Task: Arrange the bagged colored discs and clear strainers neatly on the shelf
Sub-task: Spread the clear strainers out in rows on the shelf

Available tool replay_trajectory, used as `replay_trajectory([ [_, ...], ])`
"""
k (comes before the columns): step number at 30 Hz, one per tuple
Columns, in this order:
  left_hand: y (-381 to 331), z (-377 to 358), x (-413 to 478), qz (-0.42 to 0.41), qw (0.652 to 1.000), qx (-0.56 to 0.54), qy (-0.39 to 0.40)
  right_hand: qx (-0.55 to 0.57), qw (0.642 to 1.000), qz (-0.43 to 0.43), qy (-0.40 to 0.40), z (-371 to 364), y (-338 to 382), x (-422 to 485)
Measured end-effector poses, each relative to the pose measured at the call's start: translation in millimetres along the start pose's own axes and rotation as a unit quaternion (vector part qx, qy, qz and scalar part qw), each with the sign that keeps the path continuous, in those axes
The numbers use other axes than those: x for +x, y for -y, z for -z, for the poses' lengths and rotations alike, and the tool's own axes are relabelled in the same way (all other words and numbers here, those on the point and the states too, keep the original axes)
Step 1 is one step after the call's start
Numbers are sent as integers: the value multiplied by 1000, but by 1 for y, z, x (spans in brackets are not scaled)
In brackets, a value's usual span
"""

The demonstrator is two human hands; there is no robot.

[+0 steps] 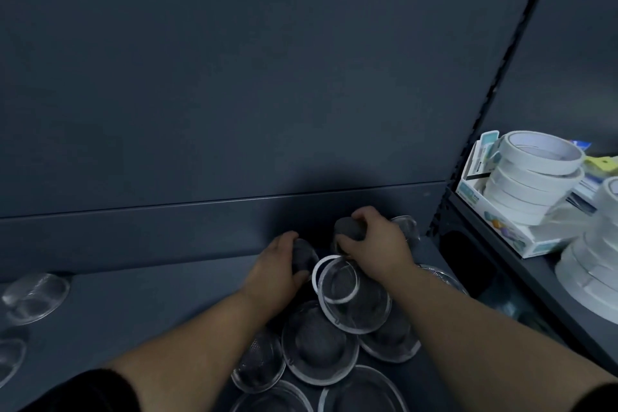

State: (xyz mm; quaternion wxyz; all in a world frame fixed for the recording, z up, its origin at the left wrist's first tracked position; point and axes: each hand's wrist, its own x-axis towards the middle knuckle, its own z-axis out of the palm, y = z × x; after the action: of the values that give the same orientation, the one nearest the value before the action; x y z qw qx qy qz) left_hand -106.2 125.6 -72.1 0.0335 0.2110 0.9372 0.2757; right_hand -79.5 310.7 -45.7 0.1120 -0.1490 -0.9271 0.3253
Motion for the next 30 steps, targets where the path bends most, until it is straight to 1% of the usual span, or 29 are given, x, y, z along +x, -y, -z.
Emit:
replay_trajectory([
  [4, 2, 7, -8, 0, 1000, -9, -16, 25, 998, 35, -52, 8, 11, -10],
  [13, 22, 36, -35, -11, 999, -26, -40, 21, 995, 58, -77, 4, 53, -37],
  [17, 45, 61, -56, -13, 998, -36, -45, 39, 994, 59, -87, -13, 83, -61],
  [19, 64, 77, -71, -19, 998, -33, -52, 41, 994, 56, -81, -27, 100, -75],
  [27, 166, 141, -146, -11, 996, -46, -69, 22, 999, 31, 6, -115, 169, -142],
  [30, 198, 165, -172, -17, 995, -58, -75, 20, 999, 26, 21, -145, 198, -163],
])
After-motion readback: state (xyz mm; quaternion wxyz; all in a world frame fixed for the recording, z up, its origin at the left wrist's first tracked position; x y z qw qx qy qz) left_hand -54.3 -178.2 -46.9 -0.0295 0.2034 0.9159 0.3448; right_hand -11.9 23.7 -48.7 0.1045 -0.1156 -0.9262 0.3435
